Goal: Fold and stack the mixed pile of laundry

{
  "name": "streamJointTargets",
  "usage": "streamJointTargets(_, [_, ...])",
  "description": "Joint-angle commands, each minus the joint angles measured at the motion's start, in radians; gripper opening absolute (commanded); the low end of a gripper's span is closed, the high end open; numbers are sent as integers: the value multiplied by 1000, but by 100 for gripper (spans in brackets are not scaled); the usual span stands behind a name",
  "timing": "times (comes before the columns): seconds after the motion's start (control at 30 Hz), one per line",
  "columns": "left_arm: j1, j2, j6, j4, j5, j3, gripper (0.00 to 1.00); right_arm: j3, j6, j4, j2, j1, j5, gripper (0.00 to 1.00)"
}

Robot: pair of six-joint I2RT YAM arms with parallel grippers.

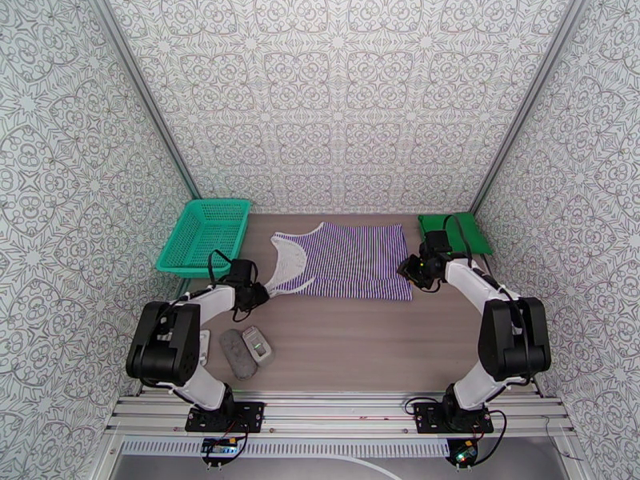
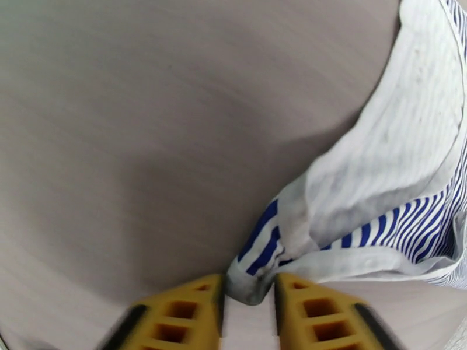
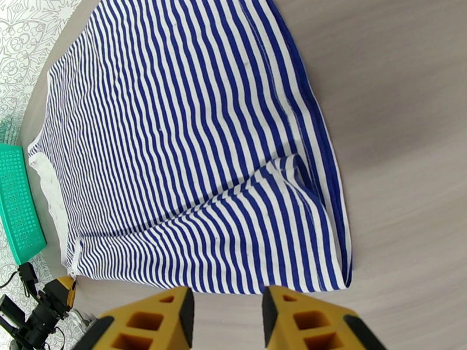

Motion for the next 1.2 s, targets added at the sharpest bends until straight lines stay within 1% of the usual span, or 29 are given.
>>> streamJointTargets(0.0, [-4,1,-17,47,2,44,8,-16,-1,7,-27,6,-7,38])
streamJointTargets(0.1, [-10,-1,-9,16,-9,77,0,-14,-2,8,-24,6,-4,38])
streamJointTargets(0.37, [-13,4,-2,-81,-47,171,0,-17,3,22,-8,6,-7,38])
streamJointTargets(0.63, [-9,122,0,-167,-62,322,0,-18,4,43,35,6,-5,38])
streamJointTargets(0.67, [-10,143,0,-182,-66,344,8,-21,6,48,39,6,-7,37])
streamJointTargets(0.7, [-11,162,0,-197,-72,362,22,-24,6,49,40,6,-8,37])
streamJointTargets(0.73, [-14,175,1,-203,-79,374,33,-26,7,53,42,6,-8,38])
streamJointTargets(0.8, [-11,192,0,-204,-97,384,44,-29,8,57,42,6,-6,38])
streamJointTargets(0.87, [-3,203,0,-194,-110,391,49,-29,7,59,43,6,-7,38])
streamJointTargets(0.97, [12,227,10,-200,-107,427,49,-26,3,58,47,7,-7,37])
streamJointTargets(1.03, [12,223,23,-227,-133,453,50,-25,-2,57,47,8,0,37])
streamJointTargets(1.13, [10,177,42,-274,-213,479,63,-12,-20,42,48,9,33,37])
streamJointTargets(1.17, [12,160,48,-278,-229,485,65,-10,-25,43,48,11,44,37])
